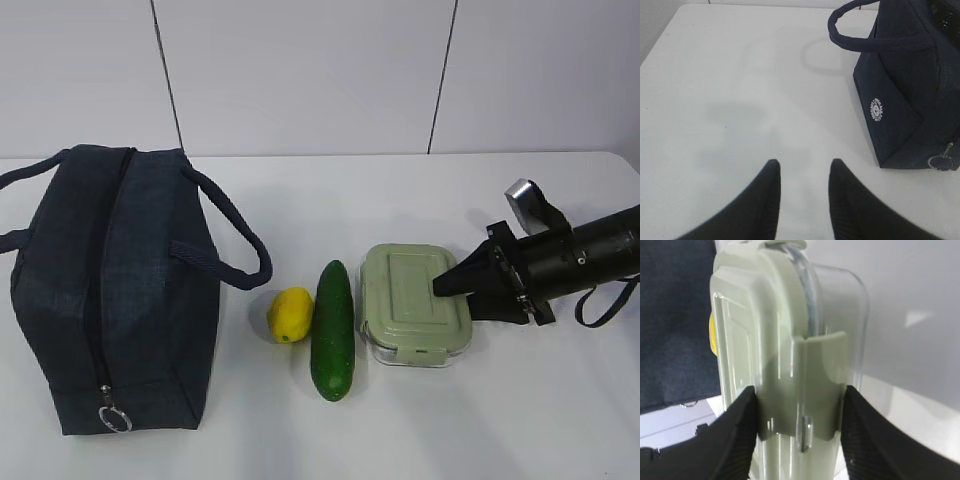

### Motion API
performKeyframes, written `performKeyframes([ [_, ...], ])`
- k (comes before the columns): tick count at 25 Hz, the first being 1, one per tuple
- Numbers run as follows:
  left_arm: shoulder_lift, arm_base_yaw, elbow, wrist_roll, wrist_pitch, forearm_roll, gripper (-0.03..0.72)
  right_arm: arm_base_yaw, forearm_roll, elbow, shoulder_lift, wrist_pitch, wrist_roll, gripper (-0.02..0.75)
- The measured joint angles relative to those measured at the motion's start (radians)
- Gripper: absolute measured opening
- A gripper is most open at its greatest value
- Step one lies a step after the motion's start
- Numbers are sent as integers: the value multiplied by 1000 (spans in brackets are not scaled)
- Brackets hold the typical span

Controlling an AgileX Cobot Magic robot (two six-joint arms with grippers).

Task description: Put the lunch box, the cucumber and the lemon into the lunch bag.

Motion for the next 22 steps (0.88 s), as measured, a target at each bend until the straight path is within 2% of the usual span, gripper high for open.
performKeyframes([
  [22, 0, 0, 0, 0, 0, 0, 235, 0, -22, 0, -23, -2, 60, 351],
])
